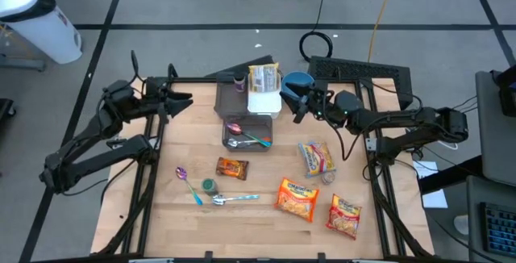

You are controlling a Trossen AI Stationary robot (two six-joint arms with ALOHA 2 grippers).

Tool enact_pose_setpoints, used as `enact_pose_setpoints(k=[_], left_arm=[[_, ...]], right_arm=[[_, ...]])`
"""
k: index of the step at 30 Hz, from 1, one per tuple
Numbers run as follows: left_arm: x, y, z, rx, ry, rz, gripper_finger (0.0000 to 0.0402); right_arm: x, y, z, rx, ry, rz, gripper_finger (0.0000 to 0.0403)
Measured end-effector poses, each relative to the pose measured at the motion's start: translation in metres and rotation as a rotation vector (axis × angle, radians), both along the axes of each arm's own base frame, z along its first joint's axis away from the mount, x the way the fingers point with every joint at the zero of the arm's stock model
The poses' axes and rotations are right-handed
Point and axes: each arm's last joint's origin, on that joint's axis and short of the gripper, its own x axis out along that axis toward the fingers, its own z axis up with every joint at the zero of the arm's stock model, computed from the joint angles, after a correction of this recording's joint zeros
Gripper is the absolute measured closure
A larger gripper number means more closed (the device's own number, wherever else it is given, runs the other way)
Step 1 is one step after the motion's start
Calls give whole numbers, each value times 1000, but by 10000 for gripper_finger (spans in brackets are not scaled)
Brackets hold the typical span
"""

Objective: Pick & Place Food Item
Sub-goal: Put the green seasoning bottle into the top black bin

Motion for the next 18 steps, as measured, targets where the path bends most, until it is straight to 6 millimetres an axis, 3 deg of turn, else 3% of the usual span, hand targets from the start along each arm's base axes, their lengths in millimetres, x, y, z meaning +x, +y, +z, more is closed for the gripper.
enact_pose_setpoints(k=[18], left_arm=[[0, 0, 3, 20, -26, -3, 160]], right_arm=[[0, 0, -1, -1, 9, 5, 149]])
